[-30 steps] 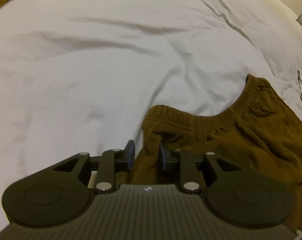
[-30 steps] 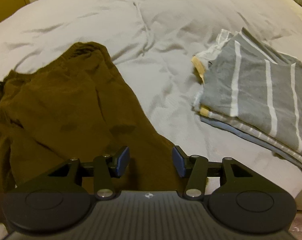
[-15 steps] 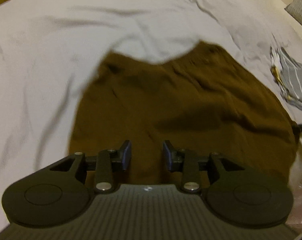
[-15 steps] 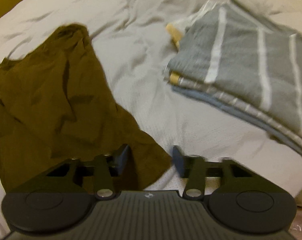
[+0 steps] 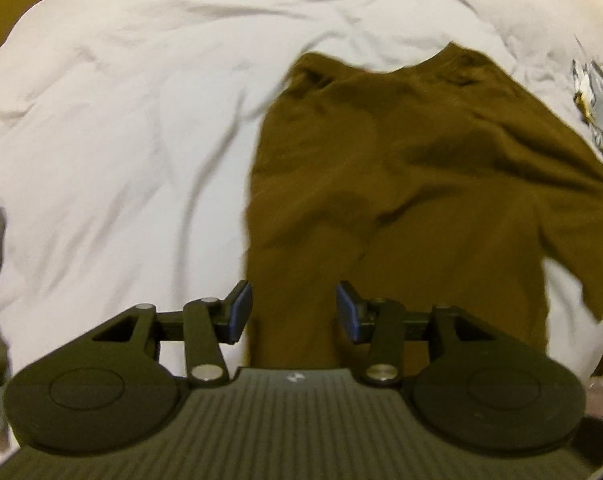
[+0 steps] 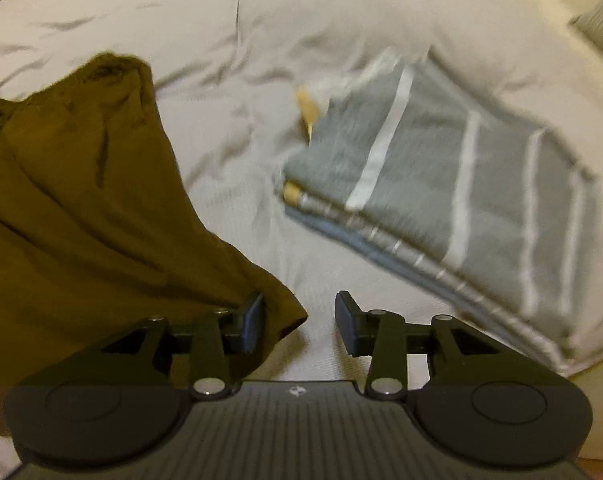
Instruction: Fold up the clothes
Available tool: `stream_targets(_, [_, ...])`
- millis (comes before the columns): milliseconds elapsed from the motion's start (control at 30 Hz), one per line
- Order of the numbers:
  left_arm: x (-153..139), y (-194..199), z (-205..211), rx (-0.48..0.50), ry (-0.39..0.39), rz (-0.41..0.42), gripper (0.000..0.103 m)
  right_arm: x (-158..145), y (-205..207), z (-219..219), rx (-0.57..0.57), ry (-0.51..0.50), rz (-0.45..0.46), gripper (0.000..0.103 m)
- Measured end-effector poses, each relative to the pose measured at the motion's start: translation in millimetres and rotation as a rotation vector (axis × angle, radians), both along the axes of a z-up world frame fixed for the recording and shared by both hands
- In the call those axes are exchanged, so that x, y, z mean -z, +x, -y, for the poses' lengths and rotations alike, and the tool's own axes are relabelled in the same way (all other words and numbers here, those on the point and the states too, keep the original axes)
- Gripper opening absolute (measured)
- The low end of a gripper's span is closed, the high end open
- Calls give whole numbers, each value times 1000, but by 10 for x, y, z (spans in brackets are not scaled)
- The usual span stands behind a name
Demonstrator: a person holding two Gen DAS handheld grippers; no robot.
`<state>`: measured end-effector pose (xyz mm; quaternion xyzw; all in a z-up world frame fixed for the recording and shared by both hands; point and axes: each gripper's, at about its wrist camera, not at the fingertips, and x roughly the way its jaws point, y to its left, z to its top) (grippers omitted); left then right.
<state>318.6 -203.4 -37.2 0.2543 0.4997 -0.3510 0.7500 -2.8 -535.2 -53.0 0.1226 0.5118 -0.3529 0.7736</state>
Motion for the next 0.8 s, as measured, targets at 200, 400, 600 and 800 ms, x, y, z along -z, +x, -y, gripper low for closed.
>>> stream_targets(200, [11, 63, -588, 33, -66, -63, 41, -425, 249, -894, -62, 34, 114, 39])
stream_targets(400, [347, 16, -951, 134, -128, -235, 39, -280, 524, -1797, -65, 324, 221, 39])
stream_targets(600, [586, 62, -1047, 125, -173, -332, 38, -69, 731, -2355, -8, 475, 256, 43])
stream_targets(800, [629, 128, -1044, 143, -198, -322, 38, 127, 864, -2460, 17, 535, 299, 45])
